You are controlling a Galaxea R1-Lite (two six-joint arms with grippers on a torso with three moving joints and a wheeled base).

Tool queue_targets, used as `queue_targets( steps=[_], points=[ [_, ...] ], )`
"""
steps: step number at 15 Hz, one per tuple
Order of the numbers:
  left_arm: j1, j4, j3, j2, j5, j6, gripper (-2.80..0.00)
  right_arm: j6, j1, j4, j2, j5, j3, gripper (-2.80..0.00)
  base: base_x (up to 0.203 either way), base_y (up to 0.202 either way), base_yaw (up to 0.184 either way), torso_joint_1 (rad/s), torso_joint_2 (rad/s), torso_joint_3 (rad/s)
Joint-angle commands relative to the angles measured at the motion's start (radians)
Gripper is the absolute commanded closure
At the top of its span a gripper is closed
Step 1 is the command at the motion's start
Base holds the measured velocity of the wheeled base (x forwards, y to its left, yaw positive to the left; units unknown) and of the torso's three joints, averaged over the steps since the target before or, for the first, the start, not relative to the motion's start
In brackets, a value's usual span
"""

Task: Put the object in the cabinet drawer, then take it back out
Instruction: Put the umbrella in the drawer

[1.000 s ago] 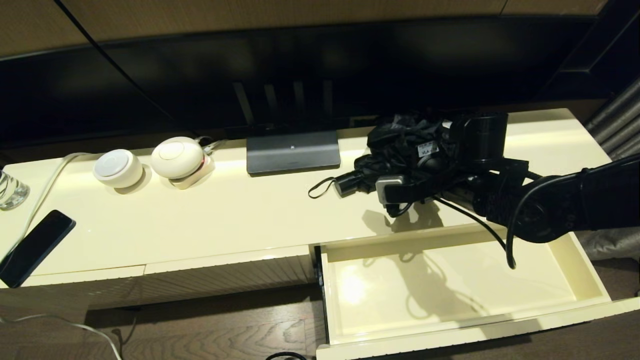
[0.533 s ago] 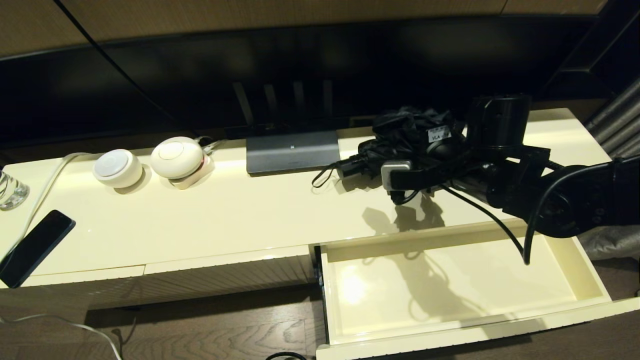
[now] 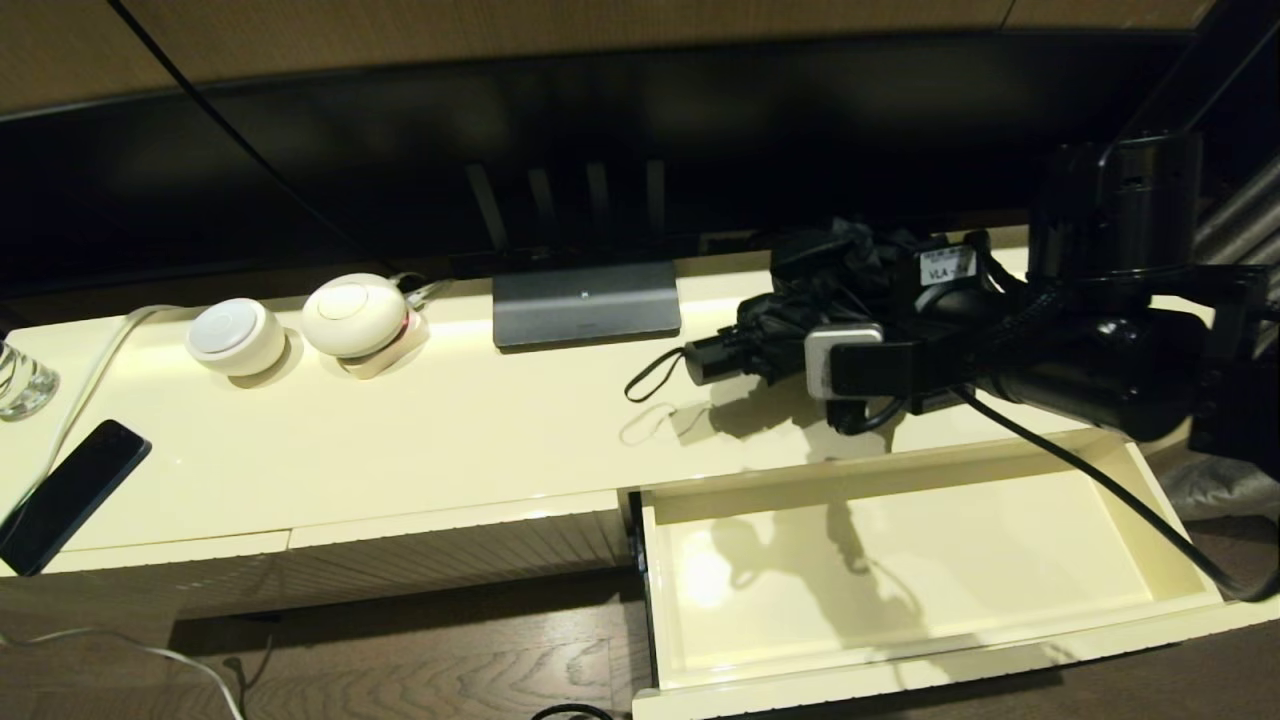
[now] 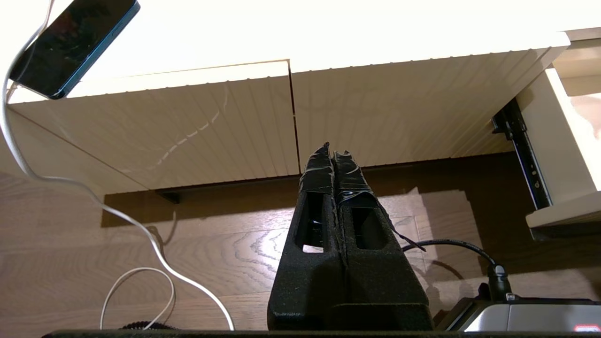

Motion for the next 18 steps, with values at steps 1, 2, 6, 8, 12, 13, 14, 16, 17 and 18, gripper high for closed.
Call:
queue_targets(
  steps=[1, 2, 6, 8, 12, 13, 14, 16, 17, 18],
  points=[
    [0.000, 0.001, 0.003, 0.001, 0.000, -0.001, 0.00, 0.114, 0.052, 0.197, -0.156, -0.052, 0.054, 0.00, 0.000, 0.000, 0.000, 0.000, 0.00, 0.000],
    [0.000, 0.000, 0.003, 0.001, 0.000, -0.001, 0.00, 0.163, 0.065, 0.309, -0.208, -0.066, 0.078, 0.00, 0.000, 0.000, 0.000, 0.000, 0.00, 0.000],
    [0.000, 0.000, 0.003, 0.001, 0.000, -0.001, 0.00, 0.327, 0.073, 0.549, -0.330, -0.079, 0.196, 0.00, 0.000, 0.000, 0.000, 0.000, 0.00, 0.000],
    [0.000, 0.000, 0.003, 0.001, 0.000, -0.001, 0.00, 0.337, 0.058, 0.566, -0.331, -0.074, 0.238, 0.00, 0.000, 0.000, 0.000, 0.000, 0.00, 0.000],
    [0.000, 0.000, 0.003, 0.001, 0.000, -0.001, 0.00, 0.335, -0.030, 0.551, -0.282, 0.021, 0.313, 0.00, 0.000, 0.000, 0.000, 0.000, 0.00, 0.000],
    [0.000, 0.000, 0.003, 0.001, 0.000, -0.001, 0.00, 0.335, -0.044, 0.542, -0.263, 0.035, 0.321, 0.00, 0.000, 0.000, 0.000, 0.000, 0.00, 0.000],
    [0.000, 0.000, 0.003, 0.001, 0.000, -0.001, 0.00, 0.333, -0.064, 0.524, -0.233, 0.055, 0.329, 0.00, 0.000, 0.000, 0.000, 0.000, 0.00, 0.000],
    [0.000, 0.000, 0.003, 0.001, 0.000, -0.001, 0.00, 0.311, -0.134, 0.471, -0.183, 0.113, 0.341, 0.00, 0.000, 0.000, 0.000, 0.000, 0.00, 0.000],
    [0.000, 0.000, 0.003, 0.001, 0.000, -0.001, 0.00, 0.293, -0.156, 0.447, -0.166, 0.133, 0.342, 0.00, 0.000, 0.000, 0.000, 0.000, 0.00, 0.000],
    [0.000, 0.000, 0.003, 0.001, 0.000, -0.001, 0.00, 0.268, -0.190, 0.422, -0.143, 0.149, 0.341, 0.00, 0.000, 0.000, 0.000, 0.000, 0.00, 0.000]
  ],
)
